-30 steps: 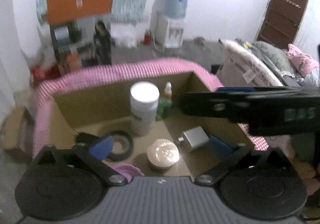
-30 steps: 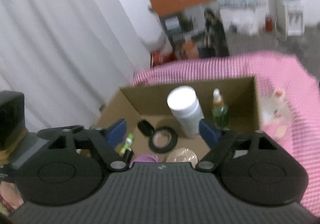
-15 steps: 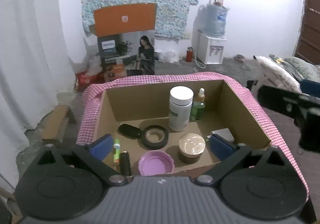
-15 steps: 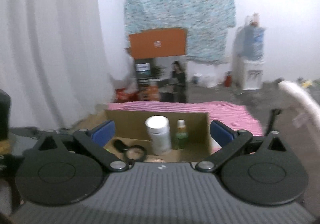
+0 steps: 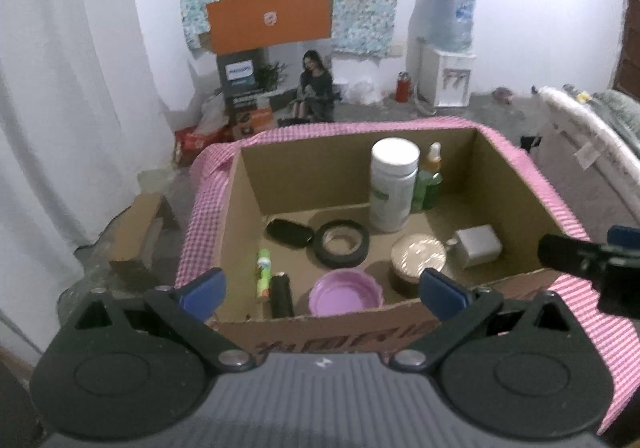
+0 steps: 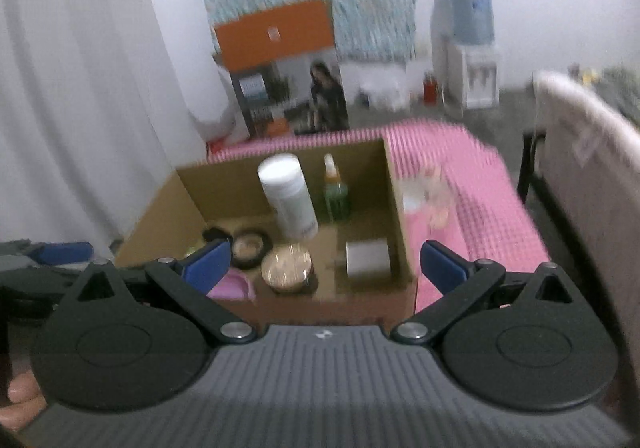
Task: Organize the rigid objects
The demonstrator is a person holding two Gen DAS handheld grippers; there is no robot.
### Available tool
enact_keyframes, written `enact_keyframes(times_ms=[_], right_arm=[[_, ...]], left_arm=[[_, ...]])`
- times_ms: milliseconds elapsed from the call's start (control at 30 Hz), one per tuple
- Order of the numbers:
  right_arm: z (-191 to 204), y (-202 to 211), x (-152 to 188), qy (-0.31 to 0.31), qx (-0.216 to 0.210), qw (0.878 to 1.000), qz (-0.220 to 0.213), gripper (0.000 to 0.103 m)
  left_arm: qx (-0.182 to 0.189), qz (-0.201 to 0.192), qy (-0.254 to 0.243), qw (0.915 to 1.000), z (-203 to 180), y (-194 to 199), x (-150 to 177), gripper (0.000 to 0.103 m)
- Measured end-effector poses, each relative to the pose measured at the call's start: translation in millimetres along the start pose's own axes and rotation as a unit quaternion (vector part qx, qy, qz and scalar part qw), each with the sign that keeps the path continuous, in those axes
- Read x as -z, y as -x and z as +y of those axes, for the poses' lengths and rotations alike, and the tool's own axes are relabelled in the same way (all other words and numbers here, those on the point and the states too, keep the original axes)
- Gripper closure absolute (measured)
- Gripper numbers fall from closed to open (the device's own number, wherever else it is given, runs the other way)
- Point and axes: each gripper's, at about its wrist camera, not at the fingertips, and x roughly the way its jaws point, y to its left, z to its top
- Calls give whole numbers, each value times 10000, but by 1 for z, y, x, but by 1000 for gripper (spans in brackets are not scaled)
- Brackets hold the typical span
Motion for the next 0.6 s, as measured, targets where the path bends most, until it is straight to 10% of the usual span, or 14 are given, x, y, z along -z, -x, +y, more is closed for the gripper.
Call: enact_keyframes(times_ms=[600], right_arm=[[24, -47, 13, 255, -154, 9968, 746, 1]], left_arm=[[-87, 509, 299, 9982, 18, -18, 14, 0]])
